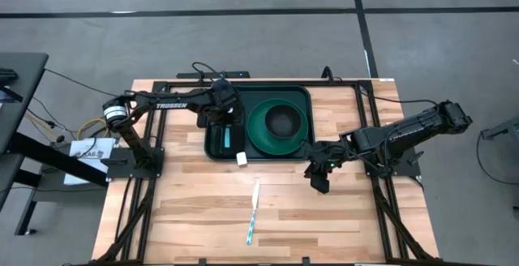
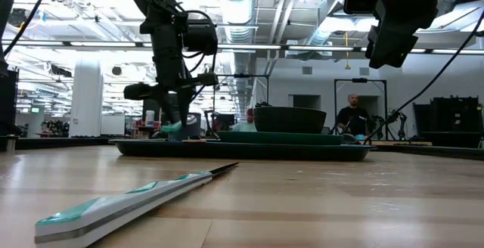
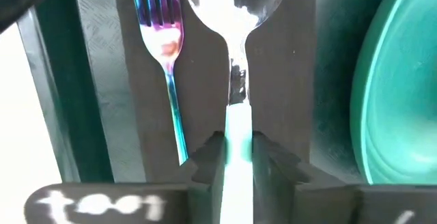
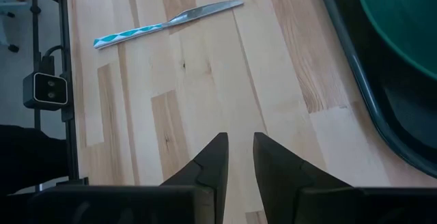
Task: Set up tray
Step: Put the blue spoon to the right of the blue fork on the dark green tray, then put the blue knife to the right of the blue spoon on the dark green tray
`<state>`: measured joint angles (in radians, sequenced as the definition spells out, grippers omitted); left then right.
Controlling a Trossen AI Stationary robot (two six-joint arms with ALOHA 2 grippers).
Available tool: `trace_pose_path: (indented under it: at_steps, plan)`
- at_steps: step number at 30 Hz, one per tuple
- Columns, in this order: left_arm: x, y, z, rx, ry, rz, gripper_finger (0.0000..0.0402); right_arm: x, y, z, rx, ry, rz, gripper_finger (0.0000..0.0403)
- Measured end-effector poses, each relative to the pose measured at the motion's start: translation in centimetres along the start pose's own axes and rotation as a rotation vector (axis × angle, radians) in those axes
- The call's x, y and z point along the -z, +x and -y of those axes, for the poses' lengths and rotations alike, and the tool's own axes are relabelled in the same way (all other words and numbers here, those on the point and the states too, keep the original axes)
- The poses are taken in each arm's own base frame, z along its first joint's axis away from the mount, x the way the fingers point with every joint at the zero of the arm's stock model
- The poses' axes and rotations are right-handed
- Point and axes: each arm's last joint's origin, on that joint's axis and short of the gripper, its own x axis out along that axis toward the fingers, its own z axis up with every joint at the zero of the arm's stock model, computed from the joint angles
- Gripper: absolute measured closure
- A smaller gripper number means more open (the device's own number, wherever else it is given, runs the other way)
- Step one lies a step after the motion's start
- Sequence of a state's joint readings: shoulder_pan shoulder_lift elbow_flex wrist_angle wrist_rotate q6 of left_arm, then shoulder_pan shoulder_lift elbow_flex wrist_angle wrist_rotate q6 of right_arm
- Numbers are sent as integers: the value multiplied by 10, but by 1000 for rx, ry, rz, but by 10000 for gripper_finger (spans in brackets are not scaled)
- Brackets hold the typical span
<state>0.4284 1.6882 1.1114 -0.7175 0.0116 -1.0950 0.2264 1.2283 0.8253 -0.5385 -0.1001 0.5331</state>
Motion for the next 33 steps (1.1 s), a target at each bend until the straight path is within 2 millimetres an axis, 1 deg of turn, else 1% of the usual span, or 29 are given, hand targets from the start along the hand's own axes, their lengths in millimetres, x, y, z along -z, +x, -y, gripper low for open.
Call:
trace_pose_path:
  at_steps: [3,5,15,19,23,27,30,33]
  plan:
    - [0,0,0,-3,-5,-1,312,0,0,0,0,0,0,339]
    - [0,0,0,-3,-9,-1,300,0,0,0,0,0,0,339]
    - [0,0,0,0,-10,-3,291,0,0,0,0,0,0,339]
    - [-2,-6,6,40,11,-19,291,0,0,0,0,0,0,339]
    - [-2,-19,20,121,66,-55,290,0,0,0,-1,-4,0,339]
    - [7,-40,45,251,146,-122,290,0,0,0,-2,-9,-1,339]
    - [24,-60,67,347,234,-158,290,0,0,0,-2,-10,-2,339]
    - [53,-80,85,394,311,-192,290,0,0,0,-2,-10,-3,339]
